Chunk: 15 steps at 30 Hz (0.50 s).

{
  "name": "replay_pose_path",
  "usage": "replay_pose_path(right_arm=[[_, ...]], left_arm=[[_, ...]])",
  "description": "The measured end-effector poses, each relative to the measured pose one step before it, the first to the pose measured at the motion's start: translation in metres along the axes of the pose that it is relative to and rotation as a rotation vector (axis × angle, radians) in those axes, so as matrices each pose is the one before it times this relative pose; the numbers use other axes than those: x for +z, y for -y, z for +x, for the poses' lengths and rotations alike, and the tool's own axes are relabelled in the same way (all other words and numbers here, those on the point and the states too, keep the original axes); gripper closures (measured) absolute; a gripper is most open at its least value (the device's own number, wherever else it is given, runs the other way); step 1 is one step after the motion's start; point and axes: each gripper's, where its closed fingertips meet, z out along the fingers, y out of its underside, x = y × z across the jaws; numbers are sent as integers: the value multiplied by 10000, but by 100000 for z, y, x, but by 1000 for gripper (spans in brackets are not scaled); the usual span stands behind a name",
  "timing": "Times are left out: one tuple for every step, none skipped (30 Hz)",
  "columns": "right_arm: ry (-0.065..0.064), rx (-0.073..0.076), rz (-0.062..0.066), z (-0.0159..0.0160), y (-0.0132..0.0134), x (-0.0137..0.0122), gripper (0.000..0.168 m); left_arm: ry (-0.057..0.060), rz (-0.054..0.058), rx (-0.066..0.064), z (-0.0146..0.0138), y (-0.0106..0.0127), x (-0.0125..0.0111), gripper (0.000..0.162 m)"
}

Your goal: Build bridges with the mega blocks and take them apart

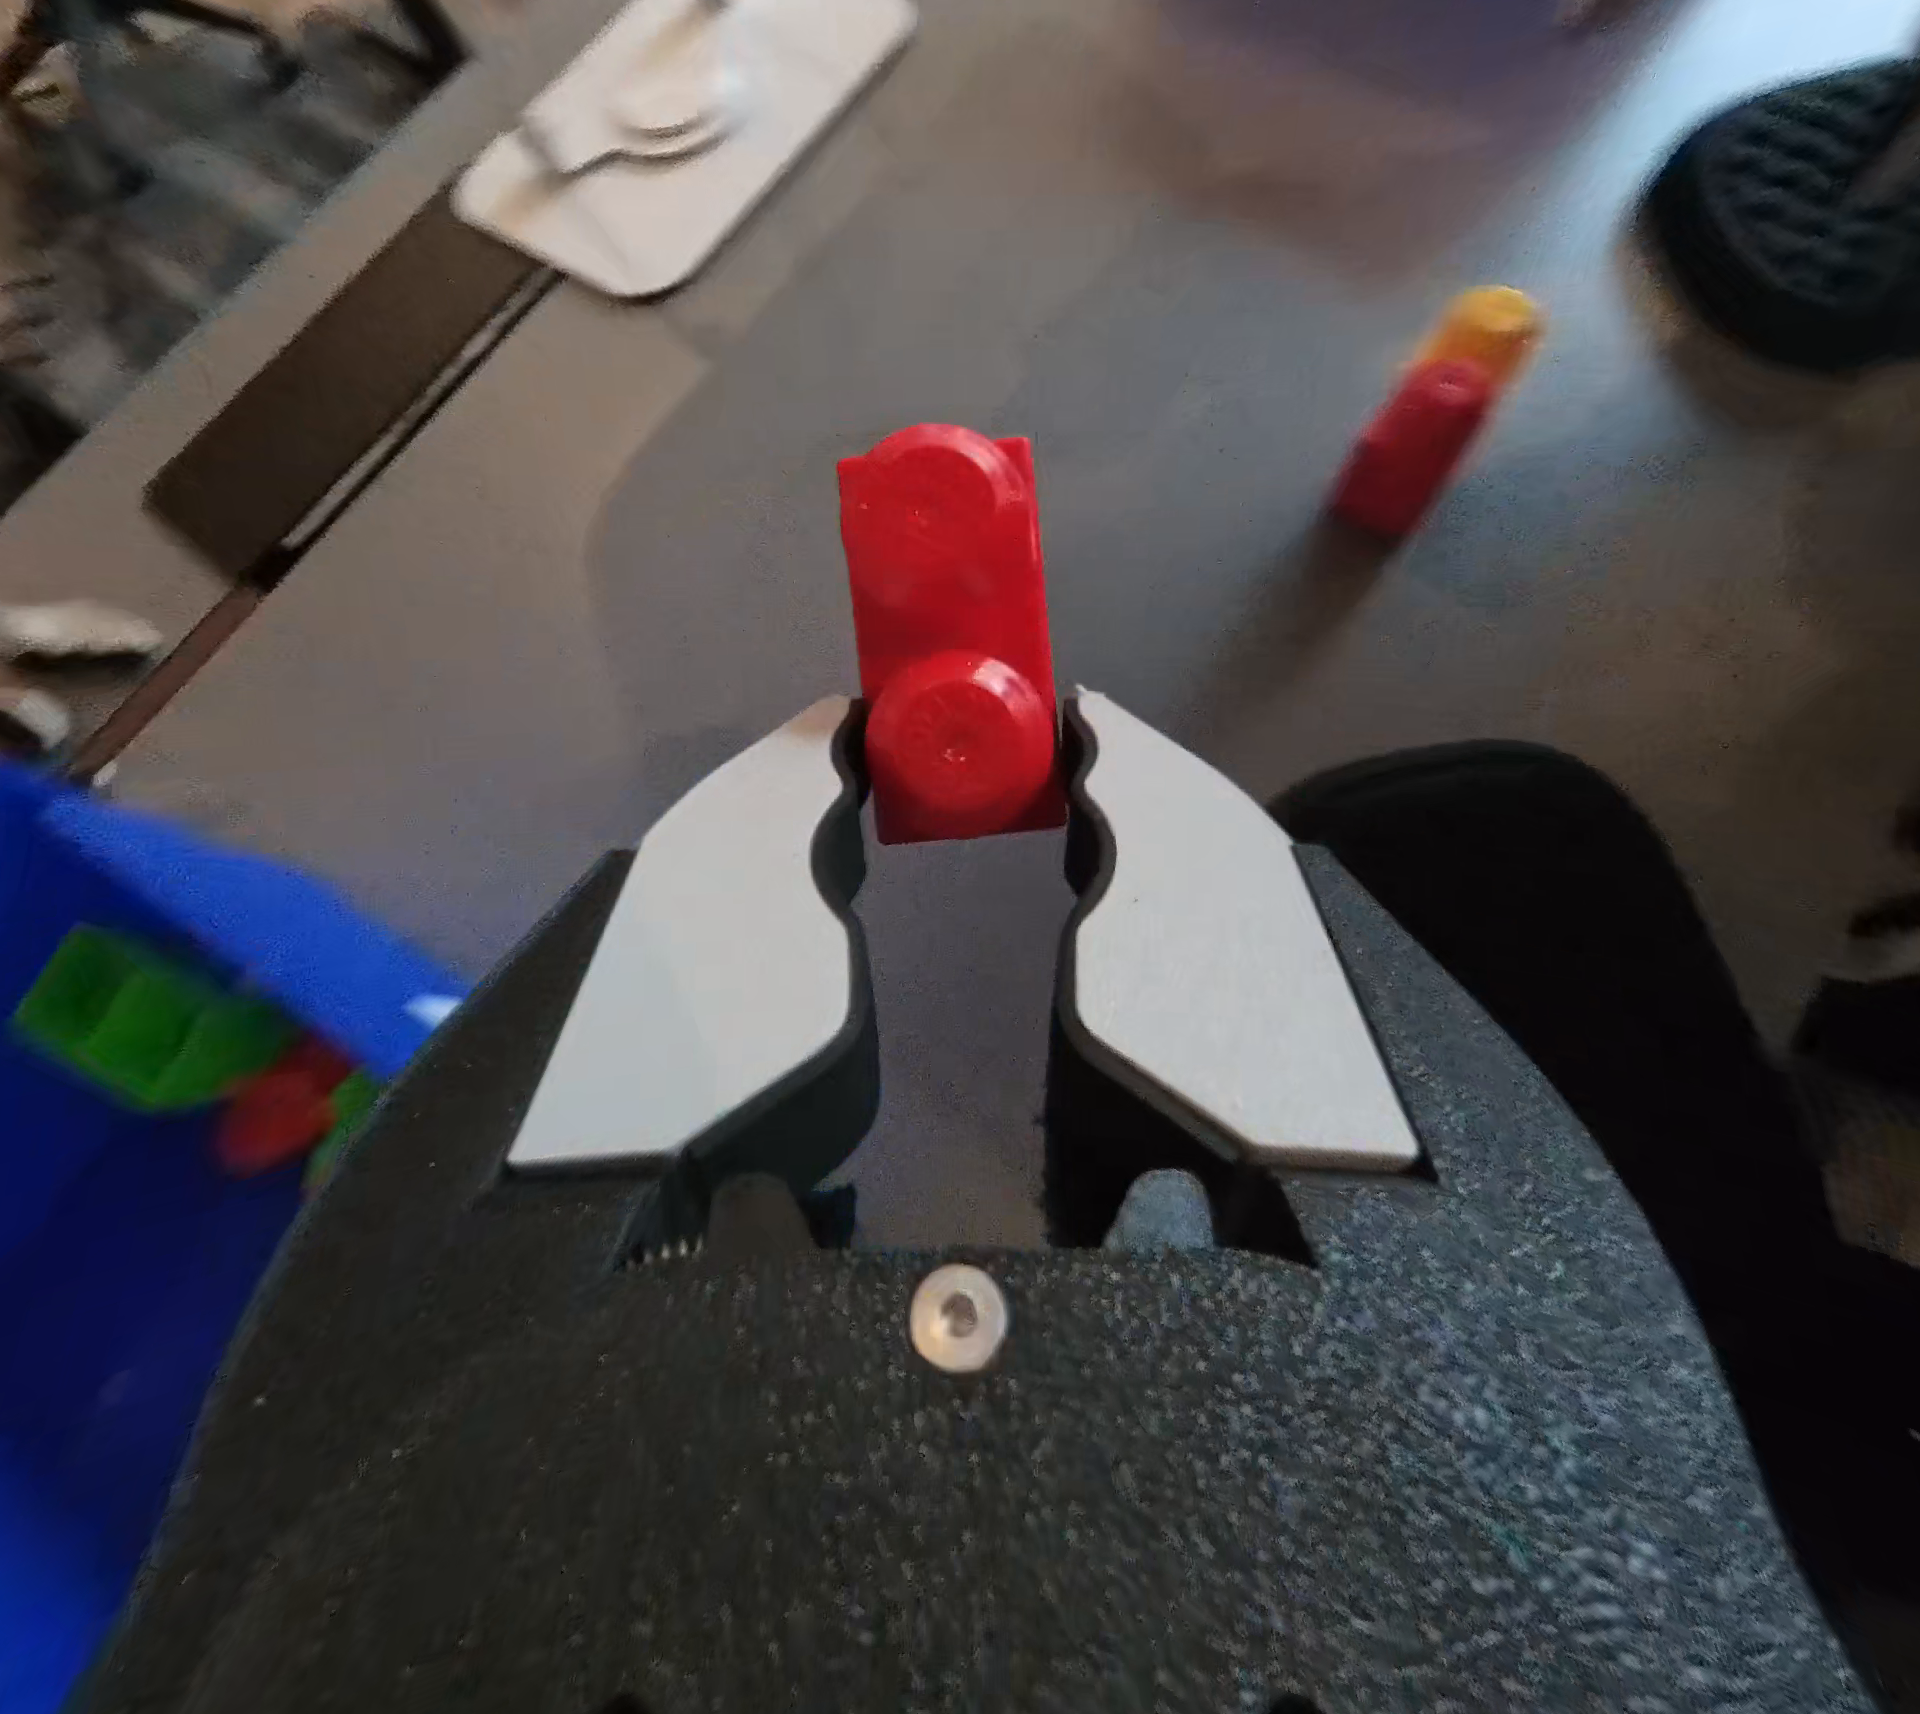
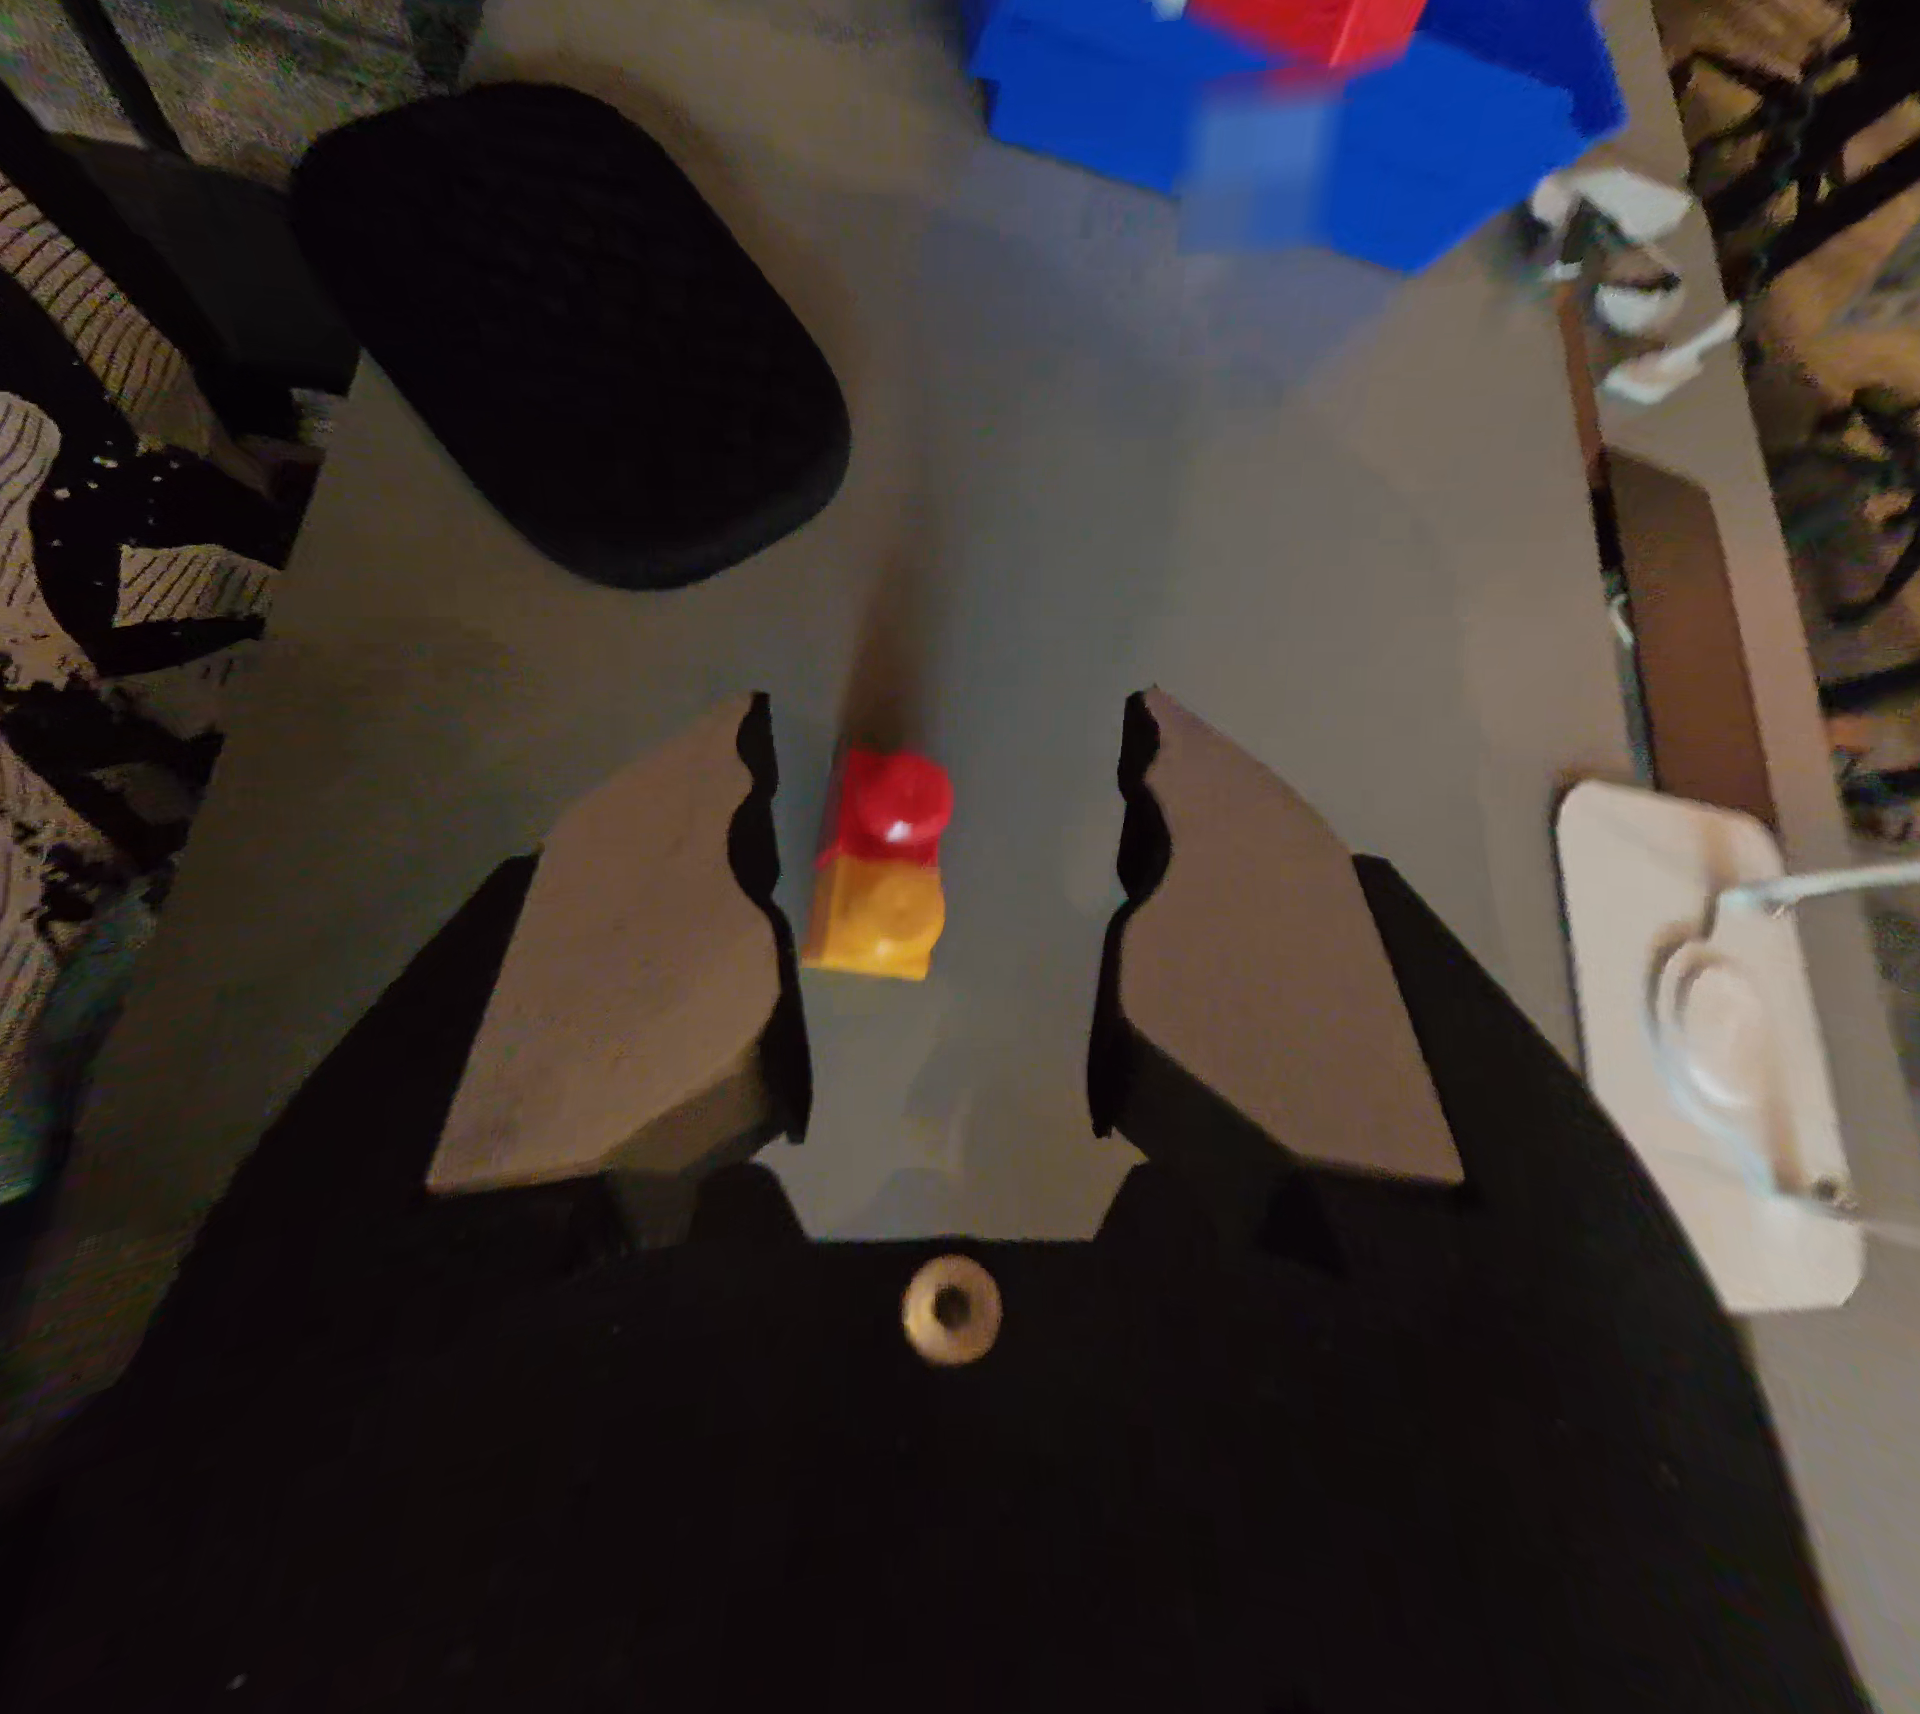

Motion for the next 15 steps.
replay_pose_path(right_arm=[[6, -325, 58, 173, 935, 372, 104], [40, -276, 40, 145, 892, 422, 104], [104, -233, 30, 40, 812, 499, 103], [132, -201, 0, -5, 685, 558, 101], [99, -184, -68, 23, 489, 583, 100], [87, -177, -103, 23, 307, 592, 99], [142, -135, -149, -75, 106, 584, 99], [215, -76, -156, -218, -27, 550, 99], [253, -36, -136, -338, -87, 526, 99], [215, -4, -165, -336, -177, 457, 101], [141, -17, -172, -294, -221, 363, 106], [88, -44, -172, -292, -237, 218, 121], [101, -82, -8, -353, -70, 74, 131], [-93, -43, 130, -36, 40, -43, 131], [-36, 84, 172, -33, 24, -160, 132]], left_arm=[[-358, -98, 421, 1963, 342, 766, 127], [-319, -84, 419, 1825, 410, 773, 127], [-301, -71, 408, 1686, 463, 757, 127], [-284, -71, 392, 1527, 484, 714, 127], [-255, -47, 359, 1358, 495, 652, 127], [-252, -33, 304, 1188, 484, 586, 127], [-252, -11, 245, 1042, 441, 495, 127], [-220, 5, 181, 827, 378, 421, 126], [-154, 1, 122, 604, 296, 351, 126], [-113, -16, 99, 434, 191, 293, 126], [-84, 5, 85, 326, 149, 234, 126], [-46, 23, 29, 221, 117, 190, 126], [7, -5, 21, 76, 0, 89, 126], [28, 130, 65, 26, 92, -14, 126], [49, 328, 26, 6, 284, -86, 126]])
